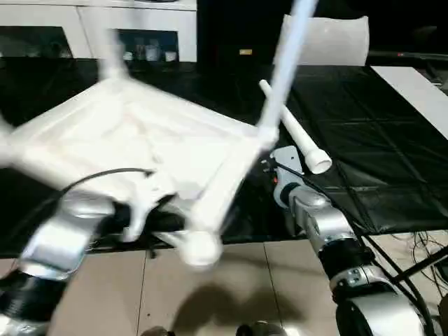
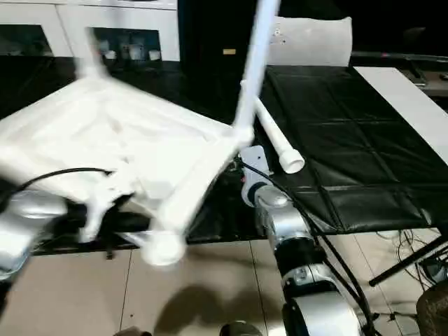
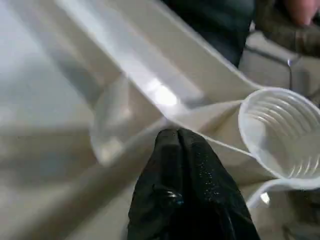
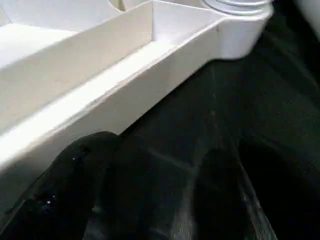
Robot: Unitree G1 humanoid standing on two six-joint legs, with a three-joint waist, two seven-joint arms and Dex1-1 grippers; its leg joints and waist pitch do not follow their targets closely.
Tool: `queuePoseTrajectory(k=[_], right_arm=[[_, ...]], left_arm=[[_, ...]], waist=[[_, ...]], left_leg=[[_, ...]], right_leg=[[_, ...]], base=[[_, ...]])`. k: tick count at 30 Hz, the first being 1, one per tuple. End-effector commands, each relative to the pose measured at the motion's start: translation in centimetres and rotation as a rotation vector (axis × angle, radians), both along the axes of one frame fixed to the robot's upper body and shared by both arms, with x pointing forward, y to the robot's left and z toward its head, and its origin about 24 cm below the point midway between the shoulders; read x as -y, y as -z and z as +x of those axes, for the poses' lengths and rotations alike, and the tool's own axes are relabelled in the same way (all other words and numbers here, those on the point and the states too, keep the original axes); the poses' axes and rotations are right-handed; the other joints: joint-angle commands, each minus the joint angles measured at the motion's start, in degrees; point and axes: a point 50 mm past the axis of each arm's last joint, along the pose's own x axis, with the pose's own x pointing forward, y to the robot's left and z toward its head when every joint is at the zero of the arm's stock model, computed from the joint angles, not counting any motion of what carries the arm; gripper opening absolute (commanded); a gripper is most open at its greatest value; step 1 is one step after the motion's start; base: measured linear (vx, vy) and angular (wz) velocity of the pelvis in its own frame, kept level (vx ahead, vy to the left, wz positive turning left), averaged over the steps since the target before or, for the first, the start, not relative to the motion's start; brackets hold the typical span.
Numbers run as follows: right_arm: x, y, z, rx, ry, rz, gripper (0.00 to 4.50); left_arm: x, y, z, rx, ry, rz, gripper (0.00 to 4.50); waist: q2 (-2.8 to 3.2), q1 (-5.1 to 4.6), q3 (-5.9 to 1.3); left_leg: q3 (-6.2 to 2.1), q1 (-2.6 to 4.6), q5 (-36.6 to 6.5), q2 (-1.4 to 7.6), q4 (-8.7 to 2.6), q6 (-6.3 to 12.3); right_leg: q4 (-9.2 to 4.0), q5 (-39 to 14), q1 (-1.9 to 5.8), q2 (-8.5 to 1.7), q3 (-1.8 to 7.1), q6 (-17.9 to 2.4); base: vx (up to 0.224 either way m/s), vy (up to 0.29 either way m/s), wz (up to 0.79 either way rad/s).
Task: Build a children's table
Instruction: Rotate table base
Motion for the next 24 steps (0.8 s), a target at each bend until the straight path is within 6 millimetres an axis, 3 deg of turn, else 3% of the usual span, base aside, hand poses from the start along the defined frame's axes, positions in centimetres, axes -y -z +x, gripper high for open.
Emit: queuePoseTrajectory(k=[1, 3, 5, 8, 10, 11, 14, 16, 17, 18, 19, 21, 24], right_arm=[[-1.8, -0.7, 0.2, 0.034, -0.06, 0.021, 4.5], [-1.8, -0.6, 0.2, 0.037, -0.057, 0.019, 4.5], [-1.2, -0.9, 0.3, 0.066, -0.028, 0.015, 4.5], [-0.4, -1.6, 0.5, 0.115, 0.009, 0.02, 4.5], [0.1, -2.1, 0.5, 0.142, 0.032, 0.031, 4.5], [0.6, -2.5, 0.5, 0.163, 0.053, 0.041, 4.5], [1.7, -3.3, 0.2, 0.21, 0.093, 0.061, 4.5], [2.4, -4.0, -0.4, 0.242, 0.125, 0.088, 4.5], [2.5, -4.0, -0.5, 0.245, 0.128, 0.091, 4.5], [2.9, -4.5, -1.3, 0.27, 0.154, 0.116, 4.5], [3.3, -4.6, -2.2, 0.262, 0.176, 0.123, 4.5], [3.5, -4.8, -2.9, 0.262, 0.179, 0.124, 4.5], [4.0, -5.0, -4.9, 0.254, 0.186, 0.09, 4.5]], left_arm=[[-0.1, -0.9, 2.4, 0.166, -0.118, 0.043, 0.04], [-0.2, -0.9, 3.0, 0.195, -0.159, 0.061, 0.04], [-0.9, -0.9, 4.5, 0.292, -0.244, 0.111, 0.04], [-1.4, -0.9, 5.6, 0.376, -0.31, 0.135, 0.04], [-1.4, -0.9, 5.9, 0.408, -0.32, 0.131, 0.04], [-1.2, -0.9, 6.2, 0.432, -0.333, 0.098, 0.04], [-0.3, -1.2, 6.2, 0.45, -0.385, -0.076, 0.04], [0.3, -1.6, 5.6, 0.43, -0.452, -0.271, 0.04], [0.4, -1.6, 5.5, 0.427, -0.462, -0.293, 0.04], [0.4, -1.4, 4.7, 0.419, -0.548, -0.371, 0.33], [0.5, -0.7, 3.7, 0.378, -0.606, -0.415, 0.33], [0.4, 0.0, 3.0, 0.349, -0.665, -0.401, 0.47], [0.4, 1.0, 1.1, 0.356, -0.77, -0.347, 0.7]], waist=[[0.73, 0.35, -4.18], [0.58, 0.29, -4.31], [0.72, 0.22, -4.3], [0.92, 0.32, -4.36], [0.98, 0.97, -4.58], [1.24, 1.16, -4.67], [0.99, 1.9, -4.93], [0.88, 2.28, -4.85], [0.83, 2.36, -4.75], [0.77, 2.28, -4.81], [0.5, 2.32, -4.7], [0.41, 2.11, -4.48], [-0.13, 1.67, -3.97]], left_leg=[[-0.12, 0.22, -10.47, 1.1, -3.78, -0.2], [-0.5, -0.02, -11.06, 1.19, -3.94, -0.59], [-0.54, 0.32, -12.26, 1.22, -3.82, -0.58], [-0.57, 0.31, -11.5, 1.33, -3.88, -0.67], [-0.49, 0.43, -10.3, 1.25, -3.81, -0.47], [-0.5, 0.49, -9.87, 1.37, -3.79, -0.61], [-0.33, 0.37, -6.99, 1.46, -3.66, 0.09], [-0.27, 0.25, -6.81, 1.55, -3.65, 0.34], [-0.19, 0.35, -7.25, 1.58, -3.66, 0.42], [-0.19, 0.35, -7.99, 1.5, -3.68, 0.8], [-0.15, 0.19, -7.6, 1.75, -3.63, 1.1], [-0.09, 0.29, -9.5, 1.73, -3.76, 1.55], [-0.14, 0.18, -12.68, 1.69, -3.97, 1.26]], right_leg=[[-4.18, -13.49, 3.39, -3.7, 2.63, -10.53], [-4.23, -15.71, 3.72, -3.87, 2.42, -9.27], [-4.56, -17.8, 3.26, -3.81, 2.4, -8.65], [-4.25, -15.75, 3.3, -3.79, 2.38, -9.23], [-4.08, -12.94, 3.37, -3.59, 2.37, -9.29], [-3.86, -11.91, 3.36, -3.69, 2.4, -9.53], [-3.25, -4.94, 3.68, -3.67, 2.46, -11.42], [-3.11, -3.77, 3.87, -3.93, 2.46, -12.18], [-3.21, -3.98, 3.77, -3.86, 2.48, -12.28], [-3.37, -5.42, 3.7, -3.79, 2.38, -12.08], [-3.26, -4.5, 3.97, -3.84, 2.54, -11.89], [-3.75, -8.31, 3.71, -3.55, 2.39, -10.77], [-4.87, -17.46, 3.25, -3.34, 2.39, -6.84]], base=[[0.0, 0.0, 0.0], [0.0, 0.0, 0.0], [0.0, 0.0, 0.0], [0.0, 0.0, 0.0], [0.0, 0.0, 0.0], [0.0, 0.0, 0.0], [0.0, 0.0, 0.0], [0.0, 0.0, 0.0], [0.0, 0.0, 0.0], [0.0, 0.0, 0.0], [0.0, 0.0, 0.0], [0.0, 0.0, 0.0], [0.0, 0.0, 0.0]])
